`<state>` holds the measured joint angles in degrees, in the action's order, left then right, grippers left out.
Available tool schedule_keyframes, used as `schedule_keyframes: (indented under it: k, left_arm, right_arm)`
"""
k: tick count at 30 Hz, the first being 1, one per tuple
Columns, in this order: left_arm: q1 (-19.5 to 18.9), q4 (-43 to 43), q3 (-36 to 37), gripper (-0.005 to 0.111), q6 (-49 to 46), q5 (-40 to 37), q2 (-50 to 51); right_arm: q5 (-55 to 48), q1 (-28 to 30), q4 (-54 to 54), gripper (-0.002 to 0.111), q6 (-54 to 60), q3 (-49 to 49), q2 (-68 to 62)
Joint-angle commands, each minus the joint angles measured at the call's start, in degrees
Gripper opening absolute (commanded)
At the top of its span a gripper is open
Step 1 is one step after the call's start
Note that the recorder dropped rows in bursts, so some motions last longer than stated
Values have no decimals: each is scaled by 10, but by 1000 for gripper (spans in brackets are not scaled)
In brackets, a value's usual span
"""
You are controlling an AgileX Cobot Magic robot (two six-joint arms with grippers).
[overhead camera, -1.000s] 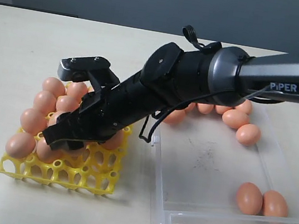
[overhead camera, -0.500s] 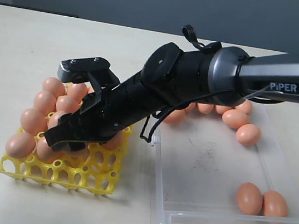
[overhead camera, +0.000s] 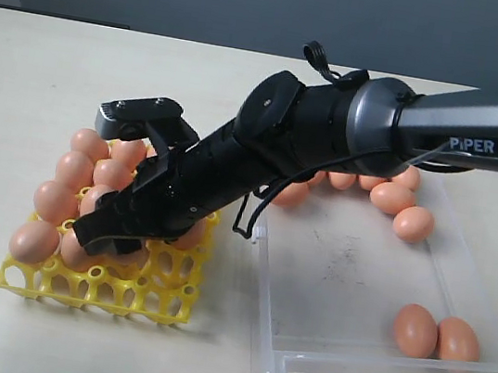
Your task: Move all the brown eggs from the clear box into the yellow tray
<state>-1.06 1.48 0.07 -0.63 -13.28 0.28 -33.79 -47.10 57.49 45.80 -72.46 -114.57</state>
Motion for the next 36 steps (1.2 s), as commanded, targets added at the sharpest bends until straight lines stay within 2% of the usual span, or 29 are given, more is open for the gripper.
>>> schedule_keyframes:
  k: [1, 10, 13, 15, 18, 19, 21, 23, 30, 36]
  left_arm:
    - [6, 1, -1, 0, 1, 0, -3]
    - [6, 1, -1, 0, 1, 0, -3]
    - [6, 1, -1, 0, 1, 0, -3]
    - [6, 1, -1, 0, 1, 0, -3]
    - [6, 1, -1, 0, 1, 0, -3]
    - [6, 1, -1, 0, 1, 0, -3]
    - [6, 1, -1, 0, 1, 0, -3]
    - [6, 1, -1, 0, 1, 0, -3]
    - [6, 1, -1, 0, 1, 0, -3]
    - [6, 1, -1, 0, 1, 0, -3]
  right_arm:
    - [-4, 0, -4, 62, -9, 3, 3]
    - [-15, 3, -7, 65, -10, 3, 17]
    - [-18, 8, -44, 65, -34, 2, 50]
    - [-13, 13, -134, 65, -100, 2, 82]
    - [-42, 29, -351, 65, -299, 2, 126]
    - [-68, 39, -462, 65, -375, 2, 141]
    - [-134, 56, -618, 65, -489, 2, 152]
    - [-196, 81, -738, 65, -580, 2, 154]
    - [-206, 190, -749, 65, -593, 2, 107]
    - [-199, 233, -730, 65, -578, 2, 59]
